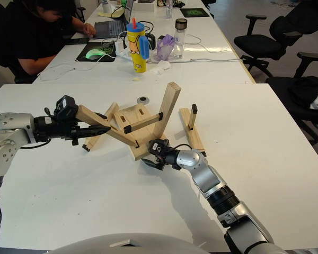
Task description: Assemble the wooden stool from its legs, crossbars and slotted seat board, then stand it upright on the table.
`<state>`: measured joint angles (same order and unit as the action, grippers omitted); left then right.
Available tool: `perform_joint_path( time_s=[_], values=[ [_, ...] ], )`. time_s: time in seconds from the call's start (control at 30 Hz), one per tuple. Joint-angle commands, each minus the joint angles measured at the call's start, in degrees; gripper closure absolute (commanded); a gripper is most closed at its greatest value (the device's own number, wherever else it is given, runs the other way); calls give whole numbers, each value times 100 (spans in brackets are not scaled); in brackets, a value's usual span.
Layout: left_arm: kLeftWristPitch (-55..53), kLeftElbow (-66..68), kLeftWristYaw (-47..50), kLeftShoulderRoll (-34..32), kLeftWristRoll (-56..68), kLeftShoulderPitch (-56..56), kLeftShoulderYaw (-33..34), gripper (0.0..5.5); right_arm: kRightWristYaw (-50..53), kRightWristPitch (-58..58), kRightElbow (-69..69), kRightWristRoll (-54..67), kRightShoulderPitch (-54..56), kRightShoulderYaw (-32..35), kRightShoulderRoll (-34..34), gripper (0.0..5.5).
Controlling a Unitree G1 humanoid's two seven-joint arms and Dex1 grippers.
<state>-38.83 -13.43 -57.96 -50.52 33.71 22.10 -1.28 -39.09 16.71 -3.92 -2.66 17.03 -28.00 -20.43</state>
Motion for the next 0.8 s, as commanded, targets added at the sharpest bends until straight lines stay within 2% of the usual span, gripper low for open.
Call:
perform_joint_path(
  time_s=[0.03, 0.23, 0.43, 0.67, 0.8],
  values=[
    [-540, -560, 171, 168, -8, 83, -469, 348, -430, 945, -103, 15, -429, -326, -129, 160],
    [-739, -908, 609, 599, -38, -210, -711, 348, -519, 1499, 148, 175, -511, -448, -97, 160],
    [-544, -650, 866, 1068, -321, -417, -993, 348, -493, 1658, 245, 160, -604, -542, -77, 160],
    [84, 555, 818, 1633, -859, -398, -1415, 348, -535, 1582, 91, 114, -558, -625, -34, 160],
    [502, 916, 608, 1566, -1141, -453, -1562, 348, -402, 1410, 11, 161, -501, -466, 94, 160]
  ],
)
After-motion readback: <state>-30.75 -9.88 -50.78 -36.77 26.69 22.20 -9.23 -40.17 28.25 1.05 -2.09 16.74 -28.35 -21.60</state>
